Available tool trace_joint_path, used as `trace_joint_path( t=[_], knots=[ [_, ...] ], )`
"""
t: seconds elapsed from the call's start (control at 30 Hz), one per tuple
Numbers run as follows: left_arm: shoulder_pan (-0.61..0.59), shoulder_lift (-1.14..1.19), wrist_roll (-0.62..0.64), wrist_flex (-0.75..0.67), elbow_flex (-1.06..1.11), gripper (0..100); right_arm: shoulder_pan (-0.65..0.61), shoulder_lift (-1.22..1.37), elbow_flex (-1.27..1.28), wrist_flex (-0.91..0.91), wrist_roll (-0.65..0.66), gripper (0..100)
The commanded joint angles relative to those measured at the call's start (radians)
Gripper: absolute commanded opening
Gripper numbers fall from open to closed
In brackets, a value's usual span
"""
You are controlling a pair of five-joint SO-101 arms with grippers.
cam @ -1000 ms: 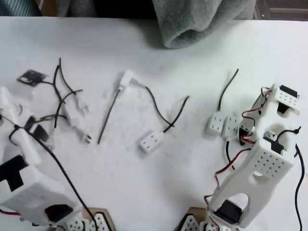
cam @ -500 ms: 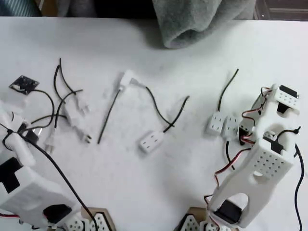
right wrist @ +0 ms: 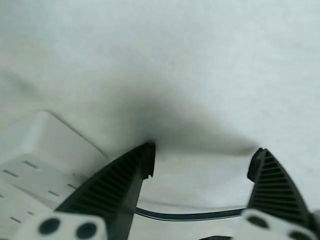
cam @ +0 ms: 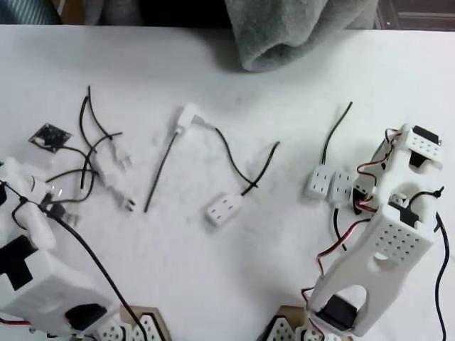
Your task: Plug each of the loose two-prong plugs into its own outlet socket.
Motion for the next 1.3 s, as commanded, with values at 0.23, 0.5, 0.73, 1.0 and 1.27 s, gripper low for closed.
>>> trace_joint_path(
  t=[0.23, 0.5, 0.73, 1.0, 1.27],
  knots=[
    [0.041, 0.004, 0.003, -0.040, 0.008, 15, -0.022, 0.012, 0.009, -0.021, 0.005, 31.6],
    [0.059, -0.005, 0.124, -0.032, 0.008, 7, -0.022, 0.012, 0.009, -0.021, 0.005, 31.6],
    [0.079, -0.007, 0.129, 0.008, 0.005, 5, -0.022, 0.012, 0.009, -0.021, 0.006, 31.6],
    [0.056, -0.007, 0.282, 0.015, -0.087, 21, -0.022, 0.012, 0.009, -0.021, 0.008, 31.6],
    [0.058, 0.002, 0.249, 0.074, -0.169, 24, -0.022, 0.012, 0.009, -0.021, 0.008, 31.6]
  ],
)
